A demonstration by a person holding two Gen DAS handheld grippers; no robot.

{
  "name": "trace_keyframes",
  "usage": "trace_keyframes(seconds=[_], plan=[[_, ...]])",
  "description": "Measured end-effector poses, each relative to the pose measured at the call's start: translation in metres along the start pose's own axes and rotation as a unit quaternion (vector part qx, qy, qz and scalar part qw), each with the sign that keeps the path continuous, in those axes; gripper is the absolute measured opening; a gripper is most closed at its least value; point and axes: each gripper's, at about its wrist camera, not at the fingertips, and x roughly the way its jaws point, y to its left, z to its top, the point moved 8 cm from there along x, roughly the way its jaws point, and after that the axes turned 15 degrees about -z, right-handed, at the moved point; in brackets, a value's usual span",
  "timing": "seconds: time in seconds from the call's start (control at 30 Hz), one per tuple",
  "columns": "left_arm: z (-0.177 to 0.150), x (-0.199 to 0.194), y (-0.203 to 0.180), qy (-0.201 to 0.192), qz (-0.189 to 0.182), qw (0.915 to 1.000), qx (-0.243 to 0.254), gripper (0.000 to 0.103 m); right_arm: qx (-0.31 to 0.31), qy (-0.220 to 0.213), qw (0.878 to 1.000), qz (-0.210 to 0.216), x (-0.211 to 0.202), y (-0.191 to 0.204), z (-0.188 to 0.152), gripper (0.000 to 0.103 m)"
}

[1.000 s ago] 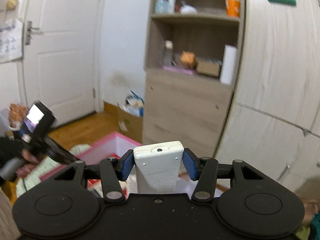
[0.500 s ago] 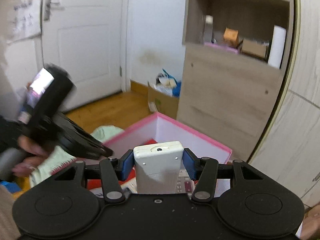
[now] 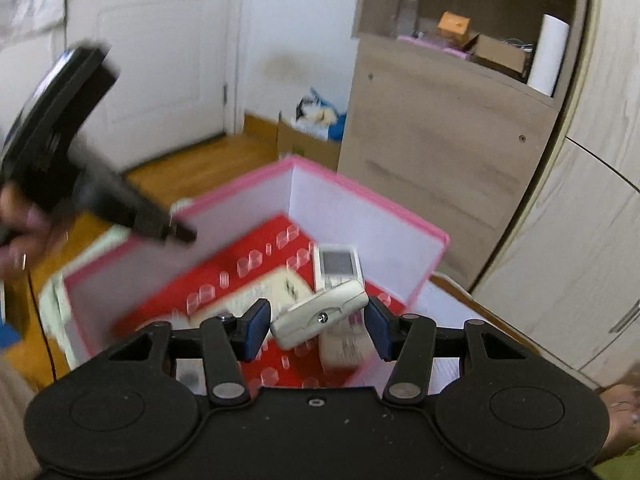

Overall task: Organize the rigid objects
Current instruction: 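Lower the universal remote beside the other remotes and open the right gripper, then grasp the keys with the pink tag on the cloth with the right gripper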

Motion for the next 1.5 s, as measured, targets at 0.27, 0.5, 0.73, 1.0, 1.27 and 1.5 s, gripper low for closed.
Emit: trace_keyframes(seconds=[0.27,0.5,0.73,1.0,1.27,1.5], plan=[[0.000,0.001,0.000,-0.001,0.004,1.0000,0.000,0.005,-0.038,0.007,0.999,0.011,-0.006,0.010,-0.016,0.054],[-0.001,0.000,-0.001,-0.001,0.003,1.0000,-0.001,0.005,-0.041,0.058,0.997,0.039,0.011,0.024,-0.028,0.023],[-0.001,-0.001,-0.001,0.000,0.002,1.0000,-0.002,0.005,0.074,0.112,0.985,0.110,0.028,0.020,-0.021,0.025],[-0.001,-0.002,0.000,0.000,0.001,1.0000,-0.003,0.005,0.126,0.147,0.973,0.123,0.030,0.018,-0.017,0.035],[0.000,-0.001,0.000,0.001,0.001,1.0000,-0.006,0.005,0.080,0.057,0.994,0.057,-0.001,-0.005,-0.001,0.050],[-0.001,0.000,-0.001,0.000,0.004,1.0000,-0.003,0.005,0.060,0.007,0.997,0.048,-0.015,-0.023,-0.001,0.048]])
